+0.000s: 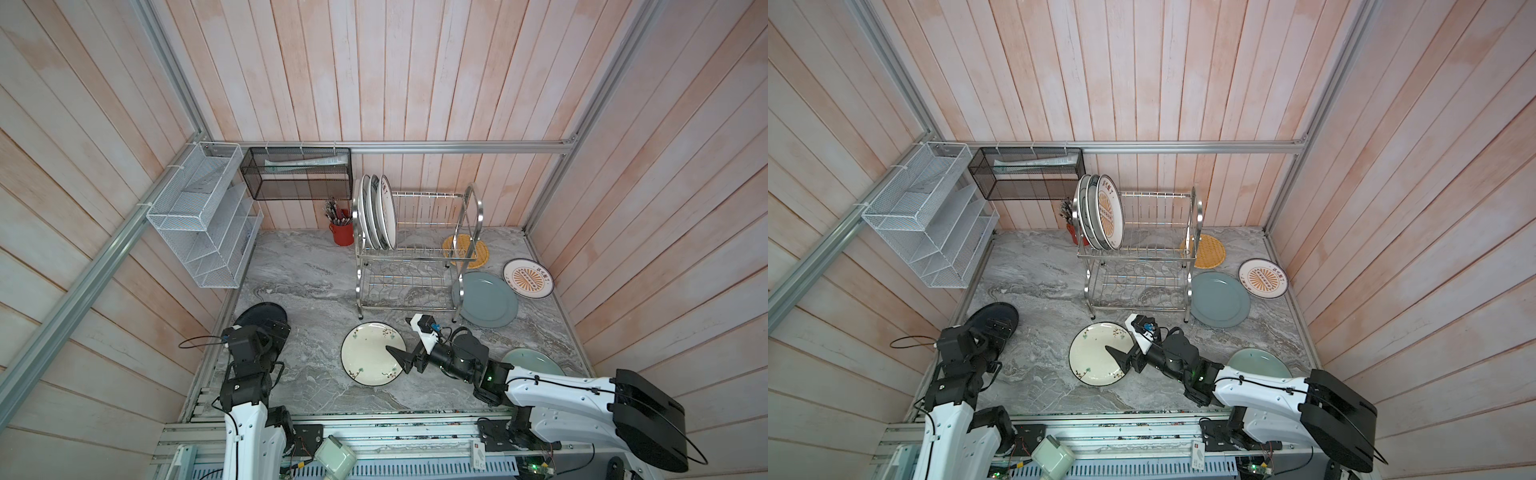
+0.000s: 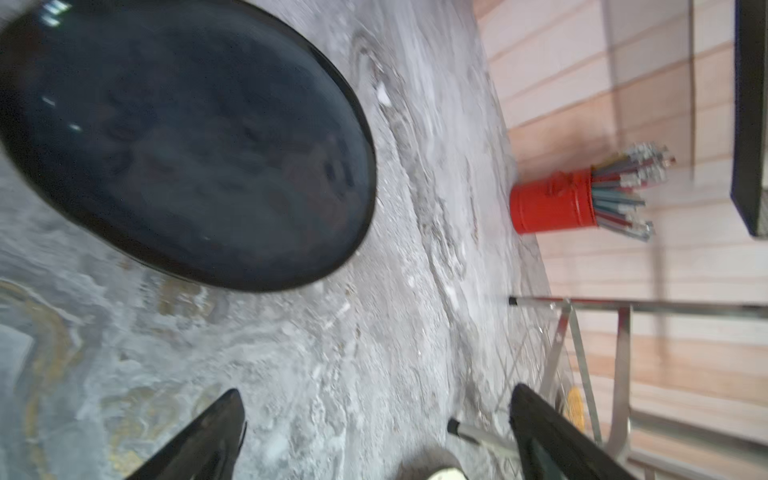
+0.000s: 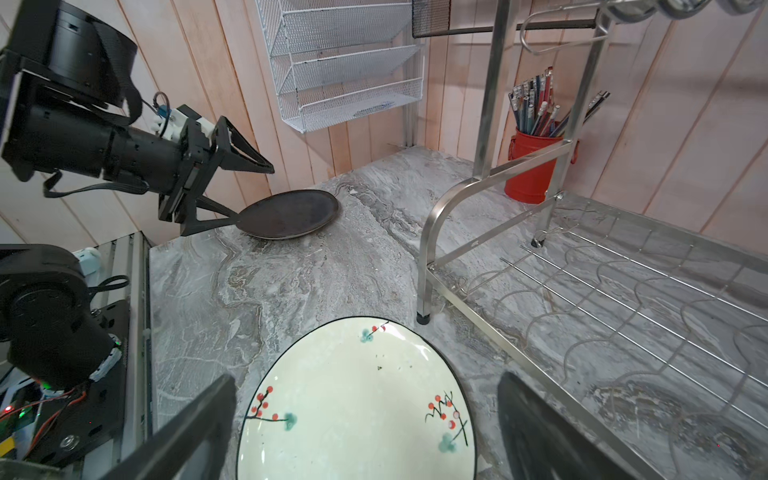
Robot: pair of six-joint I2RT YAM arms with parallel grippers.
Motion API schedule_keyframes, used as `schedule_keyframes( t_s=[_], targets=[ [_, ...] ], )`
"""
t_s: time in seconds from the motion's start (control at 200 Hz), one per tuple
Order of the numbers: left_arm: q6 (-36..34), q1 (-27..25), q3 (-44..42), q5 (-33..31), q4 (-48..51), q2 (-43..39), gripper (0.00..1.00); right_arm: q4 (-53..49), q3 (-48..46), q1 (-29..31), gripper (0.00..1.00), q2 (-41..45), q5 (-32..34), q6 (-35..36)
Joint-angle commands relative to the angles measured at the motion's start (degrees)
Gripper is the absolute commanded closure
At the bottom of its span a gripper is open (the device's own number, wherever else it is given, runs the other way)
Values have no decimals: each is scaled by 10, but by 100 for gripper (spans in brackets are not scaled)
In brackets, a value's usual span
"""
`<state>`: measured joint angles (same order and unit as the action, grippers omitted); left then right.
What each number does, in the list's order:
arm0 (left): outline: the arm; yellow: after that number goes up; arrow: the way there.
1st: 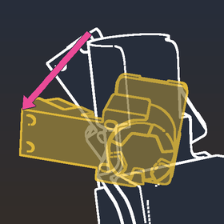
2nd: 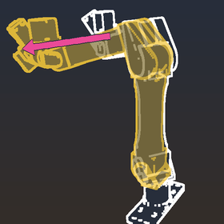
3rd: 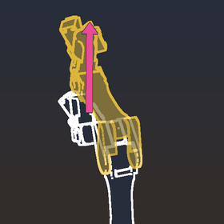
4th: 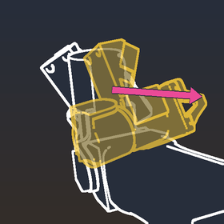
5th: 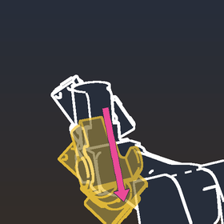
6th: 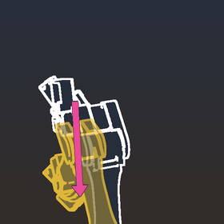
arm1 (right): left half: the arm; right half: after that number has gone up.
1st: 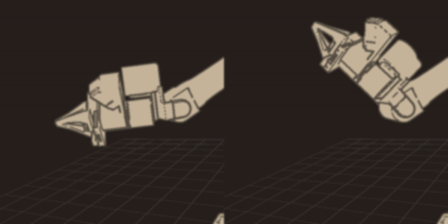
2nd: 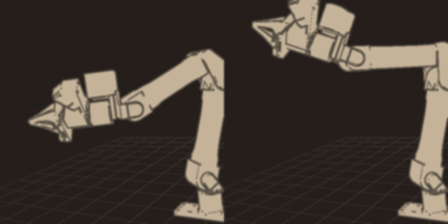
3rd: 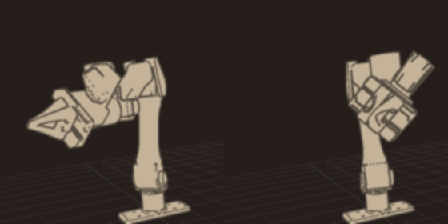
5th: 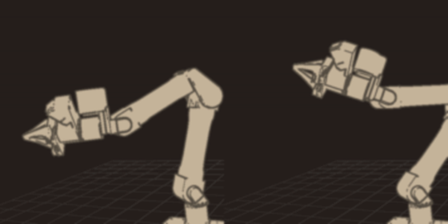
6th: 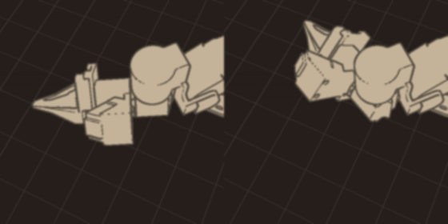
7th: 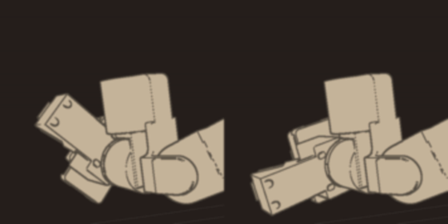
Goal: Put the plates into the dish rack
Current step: 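Move the left gripper over the dark plate while the right gripper draws back, then grip the dark plate rim with the left gripper and tilt it up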
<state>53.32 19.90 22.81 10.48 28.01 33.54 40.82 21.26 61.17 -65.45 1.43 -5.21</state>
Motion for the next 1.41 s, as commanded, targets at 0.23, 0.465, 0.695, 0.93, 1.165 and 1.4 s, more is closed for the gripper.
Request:
schedule_keyframes(
  t_s=[0.23,0.465,0.695,0.93,1.165,1.4],
  targets=[
    [-48,215,-20,110,-40,37,2,40,11,33,2,-54,13,32],
    [-40,267,-46,99,-88,77,13,32,30,46,2,-95,12,40],
    [-38,301,-80,126,-179,149,25,32,35,56,2,-105,11,48],
    [-51,316,-94,135,-239,224,29,34,44,68,2,-125,10,55],
    [-41,323,-105,162,-309,289,33,25,48,81,2,-119,26,68],
    [-37,323,-97,185,-361,383,41,25,45,84,2,-109,30,71]
  ],
)
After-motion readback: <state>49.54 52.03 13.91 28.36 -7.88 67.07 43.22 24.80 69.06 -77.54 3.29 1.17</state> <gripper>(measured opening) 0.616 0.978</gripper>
